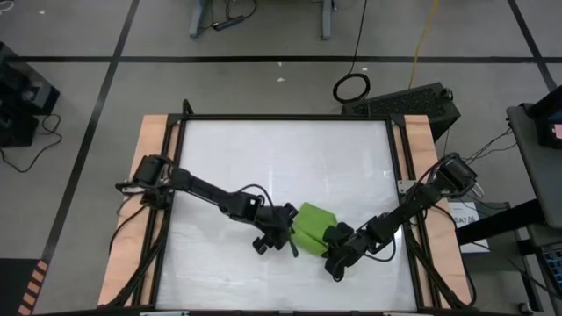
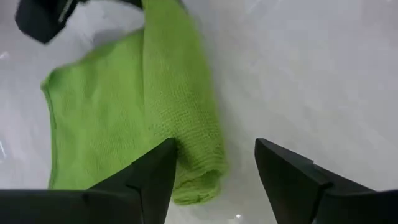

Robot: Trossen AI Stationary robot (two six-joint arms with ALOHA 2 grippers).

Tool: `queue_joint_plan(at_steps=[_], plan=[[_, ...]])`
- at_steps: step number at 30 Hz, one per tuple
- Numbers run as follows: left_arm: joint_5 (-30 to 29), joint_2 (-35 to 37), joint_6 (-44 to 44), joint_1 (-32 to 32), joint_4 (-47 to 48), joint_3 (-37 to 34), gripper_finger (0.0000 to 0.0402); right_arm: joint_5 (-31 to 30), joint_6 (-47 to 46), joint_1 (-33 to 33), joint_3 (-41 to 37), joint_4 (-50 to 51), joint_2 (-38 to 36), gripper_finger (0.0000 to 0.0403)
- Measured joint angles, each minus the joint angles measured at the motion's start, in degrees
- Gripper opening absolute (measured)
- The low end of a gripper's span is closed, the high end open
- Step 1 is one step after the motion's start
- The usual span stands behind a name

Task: Roll towel
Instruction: Roll the green microfiber cloth

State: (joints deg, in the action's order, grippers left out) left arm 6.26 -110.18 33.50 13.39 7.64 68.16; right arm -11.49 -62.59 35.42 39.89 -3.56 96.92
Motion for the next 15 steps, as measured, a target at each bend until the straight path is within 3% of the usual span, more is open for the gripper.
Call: queue_joint_plan(at_steps=[7,15], plan=[[-2.12,-3.06,0.02,-1.86,-2.35,0.09,0.0223,1.83,0.2,-0.24,-0.06,-2.15,0.13,0.0001],[5.39,-5.52,-0.11,-2.84,-1.76,0.23,0.0222,3.01,-1.46,-0.24,-0.08,-2.58,0.13,0.0011]])
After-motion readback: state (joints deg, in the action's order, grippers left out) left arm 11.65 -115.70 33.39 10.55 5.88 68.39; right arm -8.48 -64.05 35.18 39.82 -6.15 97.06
